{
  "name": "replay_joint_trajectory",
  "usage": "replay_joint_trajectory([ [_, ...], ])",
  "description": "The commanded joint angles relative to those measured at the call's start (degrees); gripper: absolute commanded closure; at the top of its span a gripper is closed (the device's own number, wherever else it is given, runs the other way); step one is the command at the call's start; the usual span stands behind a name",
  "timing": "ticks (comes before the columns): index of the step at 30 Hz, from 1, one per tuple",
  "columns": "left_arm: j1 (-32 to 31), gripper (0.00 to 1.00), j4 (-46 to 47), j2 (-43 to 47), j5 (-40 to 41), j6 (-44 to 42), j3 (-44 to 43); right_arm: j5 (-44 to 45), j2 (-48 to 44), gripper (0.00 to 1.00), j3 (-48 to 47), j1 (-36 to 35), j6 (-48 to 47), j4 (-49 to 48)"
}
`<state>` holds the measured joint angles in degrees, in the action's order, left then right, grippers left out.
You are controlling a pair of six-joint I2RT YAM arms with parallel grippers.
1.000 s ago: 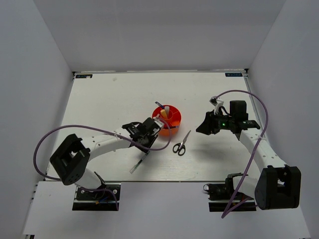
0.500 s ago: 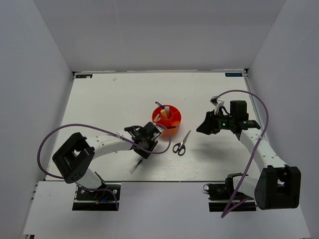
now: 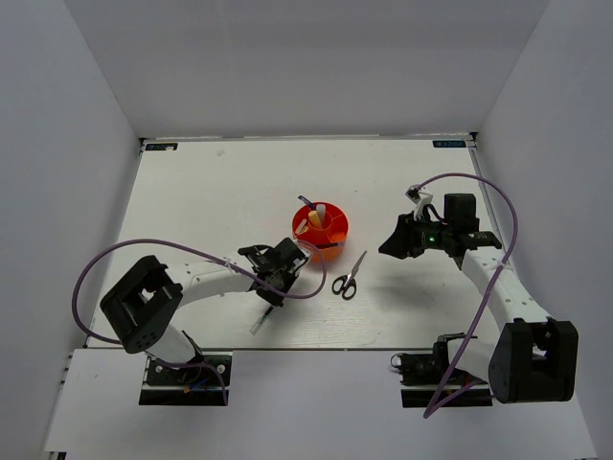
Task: Sort the stationery into containers
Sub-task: Pick up the pen from the center of the board, then place the pen in the storage box.
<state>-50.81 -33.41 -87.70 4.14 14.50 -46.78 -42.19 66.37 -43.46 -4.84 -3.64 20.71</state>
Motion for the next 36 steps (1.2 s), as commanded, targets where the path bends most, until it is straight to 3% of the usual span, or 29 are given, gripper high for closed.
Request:
replay_joint_trajectory([
  [1, -0.3, 0.98, 0.3, -1.9, -1.4, 0.2, 1.1, -1.1, -0.2, 0.55, -2.1, 0.5, -0.2, 0.1],
  [8, -1.4, 0.99, -1.0, 6.8, -0.6, -1.2, -8.6, -1.2, -0.2, 0.50, -2.0, 0.6, -1.1, 0.1],
  [14, -1.6, 0.99, 14.1, 14.4, -1.4, -3.9, -9.2, -1.7, -0.4, 0.51, -1.8, 0.9, -1.4, 0.4],
  [18, -0.8, 0.99, 19.8, 11.9, -2.5, -7.5, -12.5, -1.9, -0.5, 0.51, -1.5, 0.8, -1.5, 0.2],
  [25, 2.4, 0.99, 28.7, 6.2, -11.8, -11.9, -17.5, -2.5, -0.5, 0.53, -1.3, 0.9, -2.4, 0.1],
  [30, 4.9, 0.99, 35.3, 5.1, -14.6, -12.7, -15.6, -4.2, -0.4, 0.53, -1.1, 1.1, -3.0, -0.1],
  [36, 6.5, 0.99, 37.0, 4.3, -16.5, -12.6, -15.5, -5.9, 0.5, 0.53, -0.7, 1.1, -3.9, -0.1],
])
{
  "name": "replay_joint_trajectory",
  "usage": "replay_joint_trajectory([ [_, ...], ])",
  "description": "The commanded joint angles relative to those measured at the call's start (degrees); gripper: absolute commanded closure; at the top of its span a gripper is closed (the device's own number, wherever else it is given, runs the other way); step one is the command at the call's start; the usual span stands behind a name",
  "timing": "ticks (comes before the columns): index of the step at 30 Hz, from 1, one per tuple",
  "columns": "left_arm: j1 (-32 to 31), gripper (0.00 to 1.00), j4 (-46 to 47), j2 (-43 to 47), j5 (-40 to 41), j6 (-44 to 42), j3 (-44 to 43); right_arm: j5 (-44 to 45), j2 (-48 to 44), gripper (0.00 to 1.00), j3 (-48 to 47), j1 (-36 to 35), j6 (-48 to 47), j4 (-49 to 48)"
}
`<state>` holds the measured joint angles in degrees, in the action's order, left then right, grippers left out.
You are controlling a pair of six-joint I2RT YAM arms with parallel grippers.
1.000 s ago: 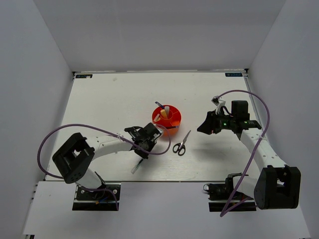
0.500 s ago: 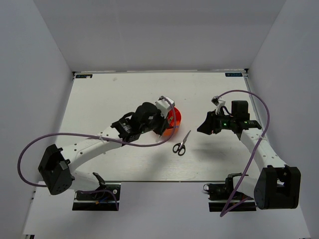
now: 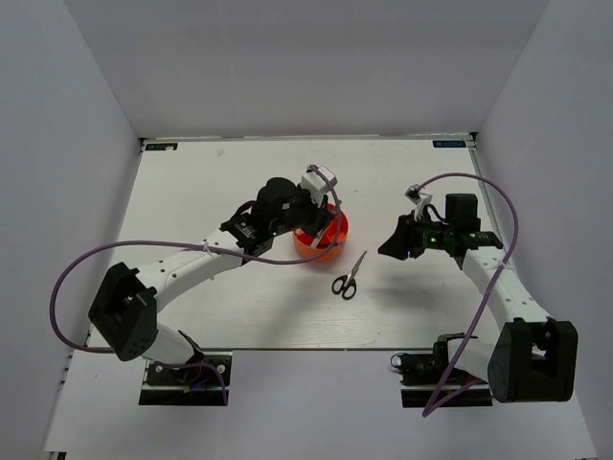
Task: Sort the stationery into containers
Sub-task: Place the pen in the storage box.
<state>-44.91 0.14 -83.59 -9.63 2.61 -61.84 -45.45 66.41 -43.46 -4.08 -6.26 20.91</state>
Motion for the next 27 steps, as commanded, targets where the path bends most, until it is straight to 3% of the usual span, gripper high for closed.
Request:
replay_joint_trajectory([
  [1, 0.9, 0.99, 3.5, 0.0, -3.0, -0.8, -0.5, -2.7, 0.6, 0.53, -0.7, 0.5, -1.3, -0.2],
  [14, 3.2, 0.99, 14.6, -3.1, -2.3, -0.9, 6.4, -7.3, -0.8, 0.50, 0.6, 1.7, -3.1, -0.8],
  [27, 3.9, 0.97, 19.3, -2.5, -1.9, -0.6, 11.7, -10.0, -1.5, 0.48, 1.4, 3.1, -3.1, -1.7],
])
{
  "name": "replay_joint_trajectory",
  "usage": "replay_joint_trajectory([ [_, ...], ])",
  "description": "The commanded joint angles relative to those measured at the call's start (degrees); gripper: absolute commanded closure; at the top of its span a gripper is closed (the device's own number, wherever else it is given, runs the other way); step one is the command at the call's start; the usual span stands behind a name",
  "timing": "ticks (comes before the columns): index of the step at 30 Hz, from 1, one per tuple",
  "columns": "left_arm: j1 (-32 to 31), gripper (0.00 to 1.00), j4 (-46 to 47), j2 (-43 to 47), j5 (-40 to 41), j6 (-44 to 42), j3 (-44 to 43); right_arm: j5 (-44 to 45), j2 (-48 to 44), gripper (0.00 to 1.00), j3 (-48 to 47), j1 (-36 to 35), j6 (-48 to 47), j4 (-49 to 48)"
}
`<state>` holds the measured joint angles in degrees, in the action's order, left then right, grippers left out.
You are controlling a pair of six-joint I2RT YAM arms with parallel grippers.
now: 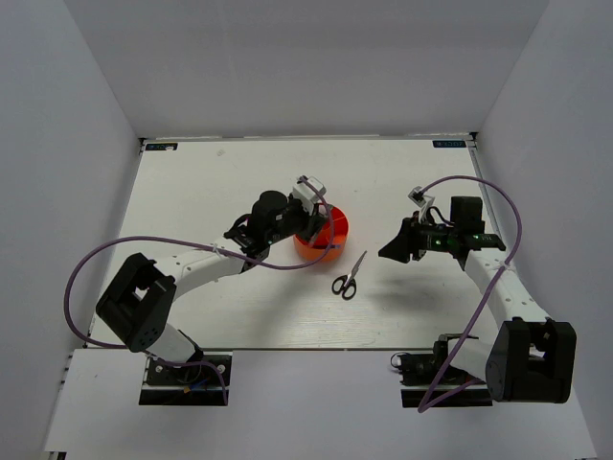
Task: Sort the stationery into containers
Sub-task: Place the pen in the storage box, then move the scissors to the center of the board.
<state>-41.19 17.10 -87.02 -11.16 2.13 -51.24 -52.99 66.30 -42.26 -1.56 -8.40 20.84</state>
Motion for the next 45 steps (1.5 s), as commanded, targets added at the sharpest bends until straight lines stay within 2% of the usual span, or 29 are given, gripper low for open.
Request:
replay_joint_trajectory([
  [1, 0.1, 0.94, 2.4, 1.3, -0.4, 0.0, 1.2, -2.6, -1.4, 0.48, 0.2, 0.6, -1.0, -1.5],
  [3, 0.1, 0.81, 2.7, 1.9, -0.1, 0.7, 2.2, -3.2, -1.4, 0.45, 0.2, 0.7, -1.2, -1.4],
  [4, 0.1, 0.61, 2.7, 2.6, 0.3, 0.8, 2.5, -3.3, -1.5, 0.45, 0.2, 0.7, -1.1, -1.6],
  [6, -0.4, 0.54, 3.1, 3.7, 0.9, 0.8, 3.9, -3.5, -1.7, 0.41, 0.1, 0.8, -1.4, -1.4],
  [7, -0.6, 0.47, 3.2, 4.7, 1.3, 0.7, 4.2, -3.8, -1.7, 0.41, 0.1, 0.7, -1.5, -1.2],
  [10, -1.3, 0.41, 2.2, 8.2, 2.3, 0.5, 4.6, -4.6, -1.9, 0.37, -0.7, 0.8, -5.8, 1.2],
  [15, -1.9, 0.37, 1.1, 13.9, 4.4, 1.3, 6.4, -6.2, -4.2, 0.35, -0.5, 0.4, -15.0, 8.1],
  [16, -2.1, 0.37, 0.7, 16.0, 4.4, 1.5, 6.8, -6.4, -4.6, 0.35, 0.1, 0.3, -20.8, 8.8],
  [17, -2.5, 0.39, 0.6, 18.2, 4.6, 1.6, 7.1, -6.4, -5.0, 0.40, 0.3, 0.4, -22.3, 9.2],
  [18, -2.8, 0.47, -1.4, 20.8, 4.9, 1.7, 7.8, -6.4, -5.8, 0.42, 0.7, 0.1, -24.4, 9.5],
  [19, -2.9, 0.56, -2.4, 22.1, 5.1, 2.2, 7.9, -7.0, -6.2, 0.47, 1.0, 0.1, -32.6, 11.9],
  [20, -3.2, 0.66, -5.3, 24.8, 5.1, 2.7, 8.3, -7.0, -6.2, 0.63, 1.2, -0.3, -35.4, 12.7],
  [21, -3.3, 0.84, -9.6, 27.7, 5.1, 3.2, 8.4, -6.9, -6.0, 0.72, 1.0, -0.9, -38.5, 15.0],
  [22, -3.2, 0.91, -11.8, 29.1, 6.6, 4.4, 8.3, -6.4, -5.7, 0.79, 0.6, -1.0, -49.9, 18.1],
  [23, -3.3, 0.95, -16.9, 30.5, 7.1, 5.2, 8.0, -5.9, -4.7, 0.86, 0.2, -2.6, -54.3, 21.6],
  [24, -3.3, 0.95, -20.6, 34.6, 7.7, 5.9, 7.9, -5.3, -4.1, 0.89, -0.5, -3.3, -57.7, 23.2],
  [25, -3.3, 0.90, -29.5, 35.9, 9.4, 6.2, 7.4, -3.1, -2.5, 0.91, -1.1, -4.0, -65.7, 25.5],
  [26, -3.0, 0.78, -32.8, 38.4, 10.3, 7.3, 7.3, -0.9, -0.2, 0.91, -3.4, -6.8, -68.0, 28.1],
  [27, -3.3, 0.50, -41.4, 40.8, 12.1, 8.2, 7.2, 1.1, 0.9, 0.91, -4.2, -7.5, -73.3, 29.3],
  [30, -3.3, 0.37, -49.6, 46.1, 17.0, 10.5, 7.6, 7.2, 5.9, 0.88, -6.6, -12.7, -78.9, 30.9],
  [31, -3.3, 0.32, -56.0, 48.3, 18.9, 10.9, 8.9, 8.3, 8.2, 0.88, -6.7, -14.6, -80.5, 29.8],
  [34, -3.3, 0.29, -61.7, 53.4, 22.9, 13.2, 12.3, 13.2, 10.7, 0.88, -7.4, -19.9, -81.3, 26.4],
  [35, -3.4, 0.29, -62.2, 54.4, 23.4, 13.6, 13.0, 15.4, 11.2, 0.90, -7.9, -20.9, -81.9, 25.5],
  [36, -3.3, 0.29, -62.3, 55.5, 24.0, 13.7, 15.1, 16.1, 12.3, 0.99, -8.6, -23.9, -82.6, 25.1],
  [37, -3.3, 0.29, -62.4, 58.3, 25.1, 14.0, 16.7, 16.5, 13.6, 1.00, -9.1, -24.5, -82.5, 24.3],
  [40, -3.1, 0.36, -61.7, 61.2, 25.8, 13.9, 18.6, 19.7, 15.5, 1.00, -10.1, -28.6, -81.2, 22.3],
  [45, 0.0, 0.37, -64.5, 64.5, 24.3, 14.3, 19.6, 22.8, 17.5, 1.00, -9.5, -33.8, -80.2, 18.0],
])
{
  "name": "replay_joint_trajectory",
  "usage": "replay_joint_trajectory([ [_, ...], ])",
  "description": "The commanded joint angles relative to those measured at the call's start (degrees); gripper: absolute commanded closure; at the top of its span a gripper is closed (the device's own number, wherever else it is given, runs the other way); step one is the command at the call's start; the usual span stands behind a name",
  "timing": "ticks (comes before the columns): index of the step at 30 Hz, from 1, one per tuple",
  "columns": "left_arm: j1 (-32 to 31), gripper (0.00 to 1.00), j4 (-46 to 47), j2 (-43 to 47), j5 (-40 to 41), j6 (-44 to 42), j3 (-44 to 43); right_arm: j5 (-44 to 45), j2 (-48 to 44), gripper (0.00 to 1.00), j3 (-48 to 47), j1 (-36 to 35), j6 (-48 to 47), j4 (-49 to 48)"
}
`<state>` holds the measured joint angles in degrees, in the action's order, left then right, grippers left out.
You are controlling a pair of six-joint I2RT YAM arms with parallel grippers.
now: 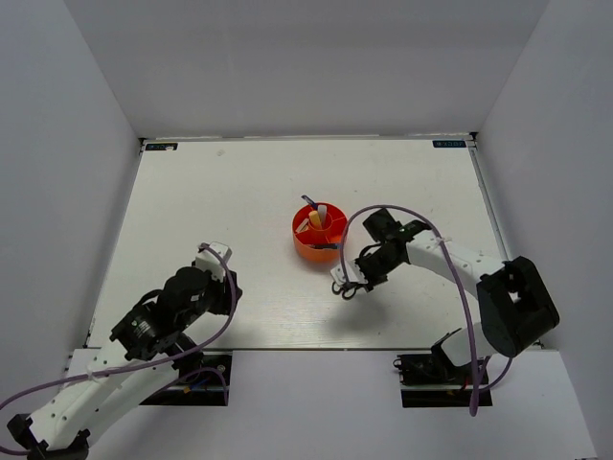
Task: Sort the stationery into containers
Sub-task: Move the scissors to the center of the board.
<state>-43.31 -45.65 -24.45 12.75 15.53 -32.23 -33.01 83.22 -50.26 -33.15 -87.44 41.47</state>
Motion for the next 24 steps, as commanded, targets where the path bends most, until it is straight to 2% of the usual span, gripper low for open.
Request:
replay_joint_trajectory([
  [1, 2.7, 0.37, -1.8, 3.3, -0.1, 1.4, 1.1, 3.2, 0.7, 1.00, -1.3, -3.2, -1.2, -2.5],
  [2, 3.0, 0.37, -1.7, 3.4, -0.8, 1.3, 1.1, 3.6, 1.2, 1.00, -1.2, -3.8, -1.5, -2.4],
  [4, 3.0, 0.37, -1.3, 3.6, -1.2, 1.2, 1.2, 5.3, 1.8, 0.92, -0.3, -5.2, -2.1, -2.6],
  [11, 3.0, 0.37, -1.6, 2.3, -3.1, 1.1, 0.9, 7.4, 2.6, 0.81, 1.0, -7.5, -3.5, -2.4],
  [24, 3.1, 0.37, -1.6, 1.3, -4.5, 0.8, 0.9, 8.1, 2.4, 0.75, 2.4, -8.7, -3.0, -1.0],
])
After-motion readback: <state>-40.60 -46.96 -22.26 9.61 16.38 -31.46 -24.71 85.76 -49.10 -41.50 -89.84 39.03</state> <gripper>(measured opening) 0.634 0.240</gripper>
